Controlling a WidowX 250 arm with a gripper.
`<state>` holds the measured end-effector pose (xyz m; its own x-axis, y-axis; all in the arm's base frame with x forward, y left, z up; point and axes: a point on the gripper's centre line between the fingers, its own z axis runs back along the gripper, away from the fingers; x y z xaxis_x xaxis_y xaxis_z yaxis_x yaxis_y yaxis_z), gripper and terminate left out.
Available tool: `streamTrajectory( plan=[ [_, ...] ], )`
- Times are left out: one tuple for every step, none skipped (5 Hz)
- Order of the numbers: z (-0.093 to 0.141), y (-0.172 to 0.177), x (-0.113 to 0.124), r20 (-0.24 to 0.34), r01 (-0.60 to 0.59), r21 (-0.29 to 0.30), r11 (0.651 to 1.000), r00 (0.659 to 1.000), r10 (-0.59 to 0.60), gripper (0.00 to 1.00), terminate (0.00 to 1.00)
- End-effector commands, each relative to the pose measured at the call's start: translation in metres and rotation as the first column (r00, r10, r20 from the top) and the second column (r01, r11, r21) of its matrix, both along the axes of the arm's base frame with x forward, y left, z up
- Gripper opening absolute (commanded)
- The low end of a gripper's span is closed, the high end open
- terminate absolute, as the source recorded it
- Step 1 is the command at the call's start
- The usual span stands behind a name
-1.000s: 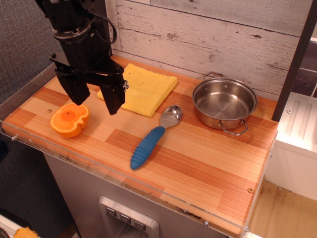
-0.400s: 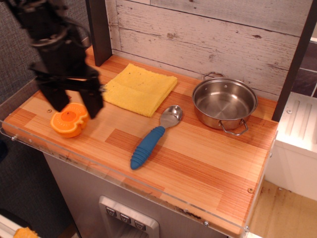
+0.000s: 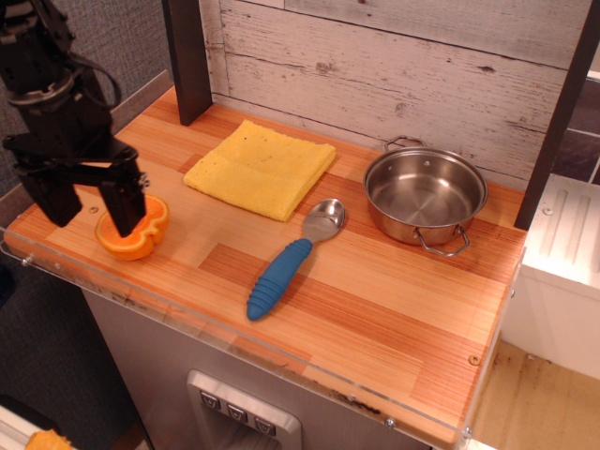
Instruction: Place the orange to the right of the blue spoon
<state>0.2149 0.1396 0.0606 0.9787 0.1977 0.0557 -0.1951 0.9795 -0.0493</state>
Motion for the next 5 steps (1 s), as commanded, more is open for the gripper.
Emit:
streamTrajectory(
  plan=[
    [-0.005,0.021,0.006,0.007,-0.063,0.074,0.995,0.998,0.063,1.0,0.0],
    [-0.016,0.021,0.014,0.006,-0.083,0.086,0.993,0.997,0.082,1.0,0.0],
    [-0.03,0.019,0.021,-0.017,-0.09,0.1,0.991,0.996,0.092,1.0,0.0],
    [-0.04,0.017,0.025,-0.027,-0.1,0.114,0.988,0.994,0.103,1.0,0.0],
    [-0.044,0.014,0.029,-0.037,-0.096,0.118,0.988,0.994,0.101,1.0,0.0]
  ],
)
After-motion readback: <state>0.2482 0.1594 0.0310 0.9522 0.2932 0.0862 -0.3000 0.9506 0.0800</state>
